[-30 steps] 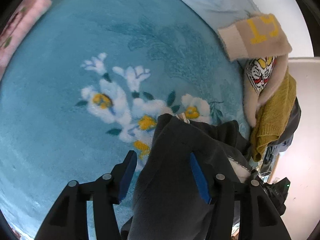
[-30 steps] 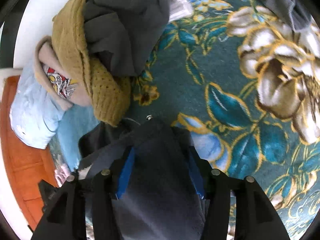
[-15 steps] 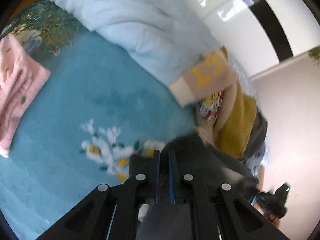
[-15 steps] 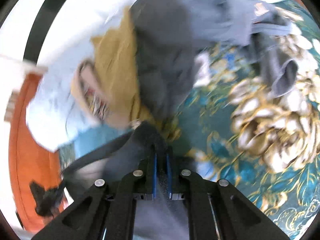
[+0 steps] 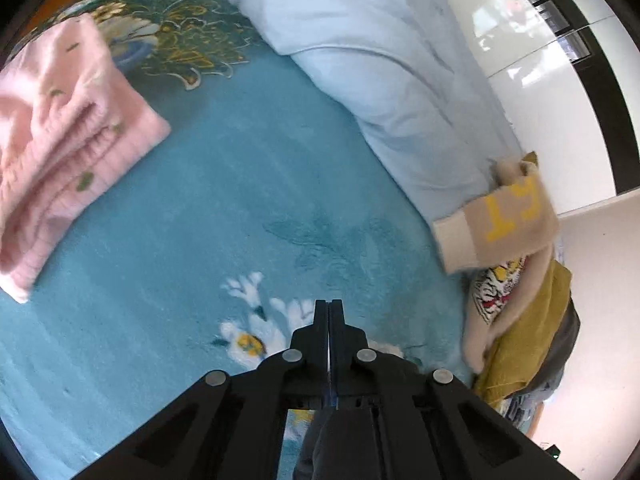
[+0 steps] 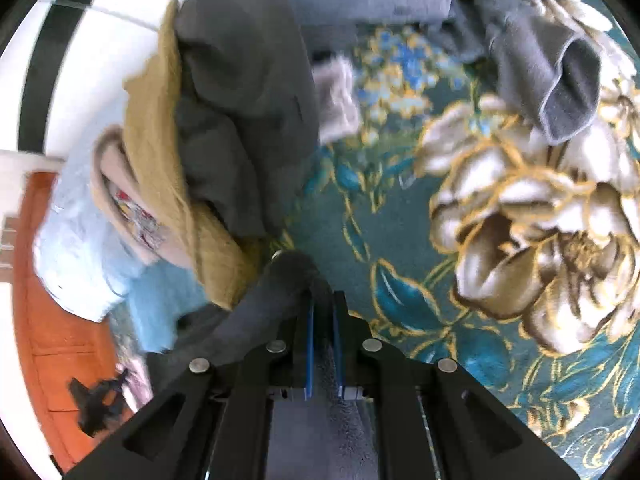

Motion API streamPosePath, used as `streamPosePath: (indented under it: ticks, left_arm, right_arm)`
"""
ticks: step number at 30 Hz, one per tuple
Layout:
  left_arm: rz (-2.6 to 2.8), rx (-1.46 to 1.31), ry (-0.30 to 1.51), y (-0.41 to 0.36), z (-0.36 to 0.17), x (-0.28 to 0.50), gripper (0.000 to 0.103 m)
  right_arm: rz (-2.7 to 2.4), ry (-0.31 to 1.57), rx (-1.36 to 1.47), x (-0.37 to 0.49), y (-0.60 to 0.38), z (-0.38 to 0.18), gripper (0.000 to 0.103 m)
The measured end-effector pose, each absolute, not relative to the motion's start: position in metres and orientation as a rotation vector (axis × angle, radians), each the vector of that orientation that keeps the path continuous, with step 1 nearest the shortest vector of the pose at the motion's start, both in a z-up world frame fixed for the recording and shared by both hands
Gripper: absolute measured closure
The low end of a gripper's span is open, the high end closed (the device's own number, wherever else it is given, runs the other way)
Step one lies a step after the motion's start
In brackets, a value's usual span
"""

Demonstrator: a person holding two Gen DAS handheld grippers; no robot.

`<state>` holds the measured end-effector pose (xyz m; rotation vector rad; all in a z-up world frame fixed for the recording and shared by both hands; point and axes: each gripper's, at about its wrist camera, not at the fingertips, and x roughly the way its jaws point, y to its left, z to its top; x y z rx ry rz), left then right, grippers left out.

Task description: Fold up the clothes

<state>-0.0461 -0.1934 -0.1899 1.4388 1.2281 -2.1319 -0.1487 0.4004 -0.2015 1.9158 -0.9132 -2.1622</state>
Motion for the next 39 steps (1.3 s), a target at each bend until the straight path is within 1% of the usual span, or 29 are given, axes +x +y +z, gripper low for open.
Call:
streamPosePath:
  ticks: [3,5,6,7,8,12,13,14,15,16,19,24,26,27,30,32,36,37,38,39]
  left_arm:
    - [-2.106,1.538,1.264,-0.182,-0.203,-0.047,0.102]
    - [-2.091,1.6,1.286,-0.17,-0.214,-0.045,0.093]
    - [-2.083,1.631,1.296,-0.164,-0.219,-0.044,0.068]
    - [-2.074,1.661,1.307,-0.158,-0.225,-0.043,0.035]
    - [-2.065,1.692,1.317,-0.152,-0.23,-0.042,0.03]
    - [-2.019,1.697,1.458,-0.136,-0.241,-0.031,0.033]
    - [-2.014,1.709,1.439,-0.132,-0.243,-0.03,0.04]
    - [-2.008,1.725,1.409,-0.127,-0.244,-0.03,0.049]
    - [-1.991,1.746,1.384,-0.125,-0.246,-0.03,0.077]
    - [-1.985,1.751,1.363,-0.124,-0.245,-0.03,0.092]
    - [-2.054,1.704,1.281,-0.121,-0.228,-0.031,0.093]
    - [-2.3,1.424,1.404,-0.135,-0.166,-0.026,0.094]
    - [-2.288,1.426,1.373,-0.136,-0.173,-0.029,0.094]
    - [-2.277,1.434,1.354,-0.137,-0.178,-0.031,0.094]
    - [-2.082,1.649,1.231,-0.138,-0.231,-0.027,0.094]
    - [-2.044,1.694,1.211,-0.137,-0.246,-0.023,0.093]
    - [-2.064,1.676,1.249,-0.136,-0.239,-0.022,0.092]
    - [-2.063,1.679,1.259,-0.136,-0.236,-0.022,0.089]
    - [-2.062,1.673,1.27,-0.137,-0.23,-0.021,0.089]
    - [-2.057,1.659,1.282,-0.14,-0.222,-0.02,0.084]
  right_arm:
    - [-2.151,-0.925,1.944,-0.144,0.393,-0.213,0.095]
    - [-2.154,-0.904,1.953,-0.142,0.392,-0.214,0.094]
    - [-2.149,-0.899,1.95,-0.143,0.393,-0.212,0.094]
    - [-2.144,-0.897,1.945,-0.144,0.395,-0.211,0.093]
    - [-2.139,-0.895,1.94,-0.145,0.396,-0.209,0.092]
    - [-2.117,-0.89,1.95,-0.147,0.397,-0.208,0.092]
    - [-2.113,-0.893,1.955,-0.147,0.397,-0.209,0.092]
    - [-2.109,-0.902,1.958,-0.146,0.397,-0.209,0.092]
    - [-2.103,-0.922,1.959,-0.146,0.398,-0.21,0.092]
    - [-2.099,-0.94,1.959,-0.145,0.398,-0.21,0.092]
    - [-2.105,-0.943,1.945,-0.145,0.398,-0.204,0.092]
    - [-2.204,-0.977,1.688,-0.143,0.418,-0.159,0.094]
    - [-2.255,-0.949,1.642,-0.147,0.421,-0.148,0.094]
    - [-2.269,-0.932,1.669,-0.148,0.422,-0.155,0.094]
    - [-2.211,-0.912,1.861,-0.149,0.414,-0.203,0.094]
    - [-2.175,-0.872,1.972,-0.144,0.412,-0.225,0.094]
    - [-2.168,-0.88,1.956,-0.141,0.413,-0.223,0.094]
    - [-2.162,-0.879,1.95,-0.142,0.413,-0.22,0.092]
    - [-2.161,-0.878,1.944,-0.144,0.412,-0.215,0.092]
    - [-2.169,-0.87,1.938,-0.145,0.412,-0.209,0.092]
